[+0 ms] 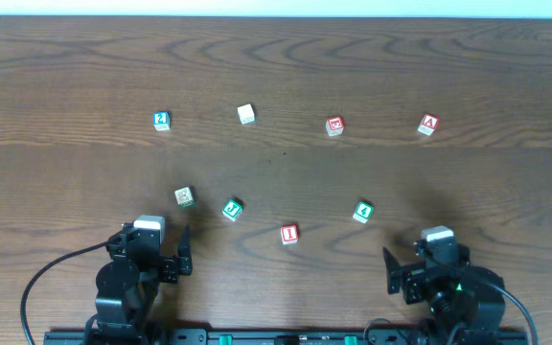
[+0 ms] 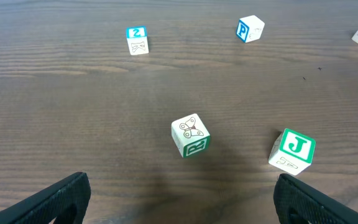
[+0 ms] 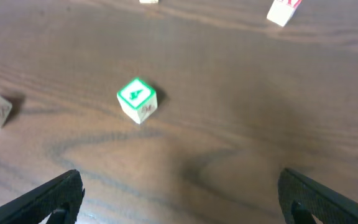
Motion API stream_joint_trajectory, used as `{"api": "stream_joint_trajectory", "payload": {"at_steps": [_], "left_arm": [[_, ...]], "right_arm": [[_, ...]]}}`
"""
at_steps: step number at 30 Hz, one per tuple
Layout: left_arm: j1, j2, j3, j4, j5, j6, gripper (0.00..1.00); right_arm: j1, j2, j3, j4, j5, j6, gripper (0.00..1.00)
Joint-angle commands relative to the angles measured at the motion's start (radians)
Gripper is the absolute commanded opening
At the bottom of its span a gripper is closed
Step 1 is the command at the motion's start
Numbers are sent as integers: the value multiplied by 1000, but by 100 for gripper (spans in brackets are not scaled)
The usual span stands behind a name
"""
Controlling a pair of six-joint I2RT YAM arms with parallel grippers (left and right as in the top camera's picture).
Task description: Spell out Ai2
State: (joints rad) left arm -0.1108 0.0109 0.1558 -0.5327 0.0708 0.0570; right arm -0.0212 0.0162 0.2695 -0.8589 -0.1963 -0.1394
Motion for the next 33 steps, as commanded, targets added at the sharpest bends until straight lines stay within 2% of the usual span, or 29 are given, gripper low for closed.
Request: {"api": "stream_joint_trajectory", "payload": {"at_steps": [1, 5, 7, 10, 11, 15, 20, 25, 29, 33], "left_arm": [[8, -6, -13, 7, -15, 14, 95], [8, -6, -13, 7, -15, 14, 96], [8, -6, -13, 7, -15, 14, 95], [8, -6, -13, 7, -15, 14, 95], [8, -6, -13, 7, -15, 14, 95], [8, -6, -13, 7, -15, 14, 95], [8, -6, -13, 7, -15, 14, 95], [8, -6, -13, 7, -15, 14, 95], [8, -6, -13, 7, -15, 14, 95], [8, -6, -13, 7, -15, 14, 96]], "right_arm": [[-12, -11, -10, 58, -83, 53, 99], [-12, -11, -10, 206, -288, 308, 99], [-12, -11, -10, 257, -373, 516, 99], [-12, -11, -10, 220, -498, 876, 99], [-12, -11, -10, 209, -521, 953, 99], [-12, -11, -10, 209, -519, 1118, 99], [-11, -10, -10, 237, -544, 1134, 99], [-8, 46, -10, 544, -661, 1149, 99], [14, 222, -3, 784, -783, 1158, 99], [76, 440, 53, 867, -826, 1076, 95]]}}
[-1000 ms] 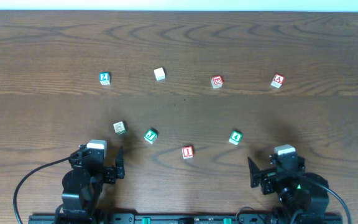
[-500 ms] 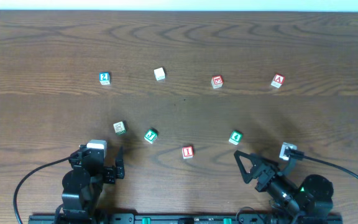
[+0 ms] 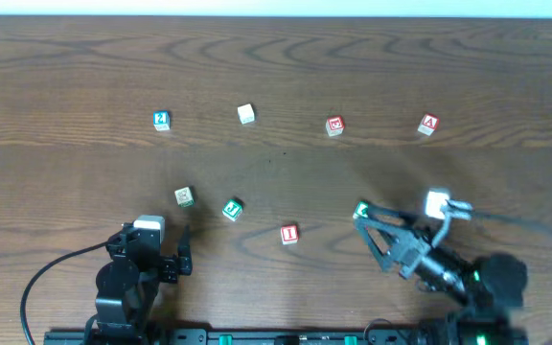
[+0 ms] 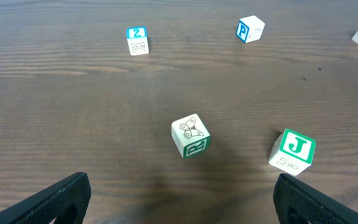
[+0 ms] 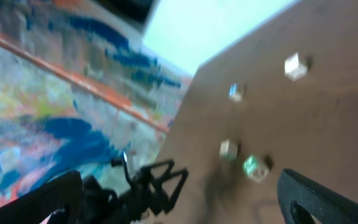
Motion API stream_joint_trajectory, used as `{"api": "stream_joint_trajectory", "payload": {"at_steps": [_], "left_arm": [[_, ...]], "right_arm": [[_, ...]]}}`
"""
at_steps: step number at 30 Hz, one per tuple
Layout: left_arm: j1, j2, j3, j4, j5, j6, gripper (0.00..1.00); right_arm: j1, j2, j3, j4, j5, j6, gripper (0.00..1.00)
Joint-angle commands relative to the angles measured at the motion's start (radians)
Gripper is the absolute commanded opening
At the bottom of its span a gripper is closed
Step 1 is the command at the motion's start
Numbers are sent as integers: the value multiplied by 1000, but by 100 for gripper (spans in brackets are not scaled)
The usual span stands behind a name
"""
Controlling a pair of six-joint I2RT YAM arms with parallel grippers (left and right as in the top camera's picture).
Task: Spell out Ai2
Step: 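Reach the right gripper to the red I block and grasp it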
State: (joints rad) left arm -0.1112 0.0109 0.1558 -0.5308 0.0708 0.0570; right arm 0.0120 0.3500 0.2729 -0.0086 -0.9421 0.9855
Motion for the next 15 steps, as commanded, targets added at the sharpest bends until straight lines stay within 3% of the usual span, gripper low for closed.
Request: {"api": "stream_joint_trajectory", "payload": {"at_steps": [1, 5, 9, 15], "left_arm": [[8, -6, -13, 5, -15, 14, 95], [8, -6, -13, 5, -15, 14, 95], [8, -6, -13, 5, -15, 14, 95], [8, -6, -13, 5, -15, 14, 95]], "right_arm": [[74, 169, 81, 16, -75, -91, 94], [215, 384, 219, -48, 21, -231, 99], [393, 587, 391, -272, 236, -393, 99], [615, 850, 609, -545, 619, -452, 99]]}}
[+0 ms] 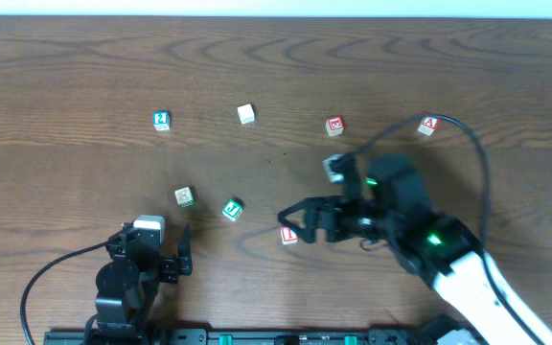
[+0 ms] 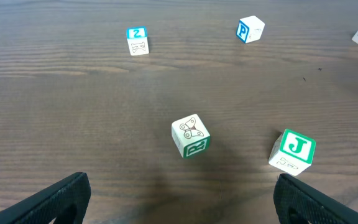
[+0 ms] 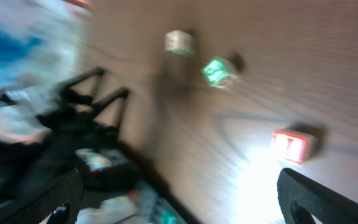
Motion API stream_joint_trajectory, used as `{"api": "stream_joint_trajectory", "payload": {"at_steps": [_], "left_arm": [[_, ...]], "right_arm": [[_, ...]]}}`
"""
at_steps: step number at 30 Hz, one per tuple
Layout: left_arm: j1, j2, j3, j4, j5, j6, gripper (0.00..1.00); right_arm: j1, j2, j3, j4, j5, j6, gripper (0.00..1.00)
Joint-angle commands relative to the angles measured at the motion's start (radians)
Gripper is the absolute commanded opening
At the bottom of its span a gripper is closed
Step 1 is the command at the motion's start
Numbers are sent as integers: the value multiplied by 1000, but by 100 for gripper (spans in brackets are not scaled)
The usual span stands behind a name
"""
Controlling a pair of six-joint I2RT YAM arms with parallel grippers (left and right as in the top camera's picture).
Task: Spell out Ai2
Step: 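Reach the right gripper to the red I block and grasp it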
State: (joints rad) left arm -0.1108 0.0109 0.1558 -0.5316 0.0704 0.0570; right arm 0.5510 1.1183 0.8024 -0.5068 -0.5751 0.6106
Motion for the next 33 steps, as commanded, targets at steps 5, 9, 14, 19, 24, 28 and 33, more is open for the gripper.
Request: {"api": "stream_joint_trajectory", "payload": {"at_steps": [5, 9, 14, 19, 24, 28, 33], "left_arm": [[8, -6, -13, 6, -14, 14, 95], [8, -6, -13, 6, -14, 14, 96], [8, -6, -13, 6, -14, 14, 95], [8, -6, -13, 6, -14, 15, 95], [8, -6, -13, 6, -14, 14, 95], [8, -6, -13, 6, -14, 14, 95], [8, -6, -13, 6, -14, 14, 96]], "right_arm": [[198, 231, 148, -114, 435, -66, 98], [266, 320, 169, -183, 593, -12, 98], [288, 407, 169, -213, 640, -5, 93], [288, 460, 169, -206, 647, -6, 93], [296, 502, 169, -192, 646, -5, 92], [335, 517, 169, -164, 651, -6, 91], [373, 536, 169, -132, 676, -6, 90]]}}
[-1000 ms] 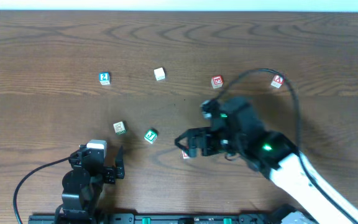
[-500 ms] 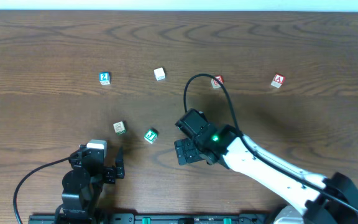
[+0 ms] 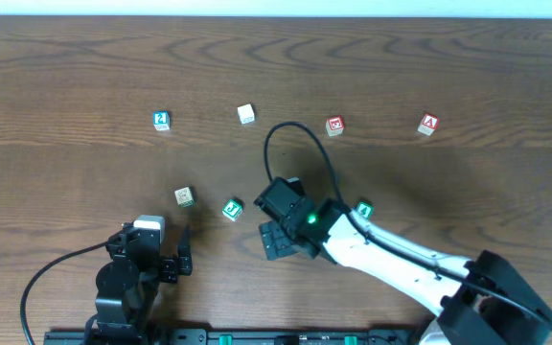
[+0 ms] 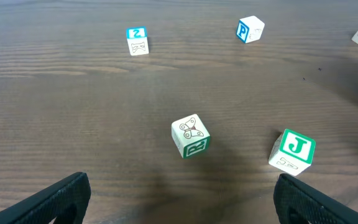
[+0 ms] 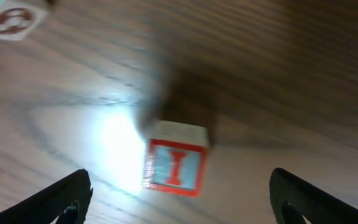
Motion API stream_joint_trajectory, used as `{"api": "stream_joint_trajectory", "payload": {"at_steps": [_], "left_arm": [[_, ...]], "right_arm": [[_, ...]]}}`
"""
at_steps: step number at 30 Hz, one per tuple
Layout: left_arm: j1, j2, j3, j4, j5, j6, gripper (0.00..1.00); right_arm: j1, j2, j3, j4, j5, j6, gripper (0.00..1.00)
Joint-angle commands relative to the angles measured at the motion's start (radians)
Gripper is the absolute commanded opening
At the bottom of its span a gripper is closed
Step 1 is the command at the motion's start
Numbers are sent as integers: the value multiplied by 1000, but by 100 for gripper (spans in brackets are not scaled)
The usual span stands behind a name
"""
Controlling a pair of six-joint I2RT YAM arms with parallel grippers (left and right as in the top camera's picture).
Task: Spell out Ai2
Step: 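Reach the right gripper to the red I block and grasp it, then carry the I block forward and set it down at table center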
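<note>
The red I block point(image 5: 176, 167) lies on the table between the open fingers of my right gripper point(image 5: 182, 200), which hangs over it. In the overhead view the right gripper point(image 3: 280, 237) hides that block. The red A block point(image 3: 428, 125) sits at the far right. The blue 2 block point(image 3: 161, 120) sits at the far left and shows in the left wrist view as well point(image 4: 137, 40). My left gripper point(image 4: 182, 202) stands open and empty at the front left point(image 3: 182, 253).
A green J block point(image 3: 232, 208) and a butterfly block point(image 3: 184, 196) lie left of the right gripper. A green block point(image 3: 362, 210) lies to its right. A white P block point(image 3: 246, 114) and another red block point(image 3: 334, 126) stand in the far row.
My right gripper has moved from just right of the red I block to directly over it, and its camera now looks down on the I. The left arm has not moved.
Both arms were at rest at the front edge, grippers open. Then the right arm was raised and turned left near the green block. Then it reached across the middle beside the red I block. Now it is open over that block. No block has moved.
</note>
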State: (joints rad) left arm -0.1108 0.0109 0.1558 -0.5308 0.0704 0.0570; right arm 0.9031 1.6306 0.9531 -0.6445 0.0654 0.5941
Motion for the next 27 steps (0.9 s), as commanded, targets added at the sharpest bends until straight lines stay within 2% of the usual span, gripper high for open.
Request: {"api": "stream_joint_trajectory", "payload": {"at_steps": [1, 9, 12, 14, 19, 27], "left_arm": [[8, -6, -13, 5, -14, 14, 95], [8, -6, -13, 5, -14, 14, 95], [8, -6, -13, 5, -14, 14, 95], [8, -6, -13, 5, -14, 14, 95], [8, -6, -13, 5, -14, 14, 95], [8, -6, -13, 5, -14, 14, 95]], "right_arm": [[24, 27, 19, 5, 40, 11, 89], [27, 79, 20, 8, 62, 11, 78], [27, 85, 20, 10, 66, 11, 68], [27, 89, 20, 10, 66, 11, 57], [27, 90, 19, 16, 69, 11, 45], [27, 90, 19, 17, 69, 11, 36]]}}
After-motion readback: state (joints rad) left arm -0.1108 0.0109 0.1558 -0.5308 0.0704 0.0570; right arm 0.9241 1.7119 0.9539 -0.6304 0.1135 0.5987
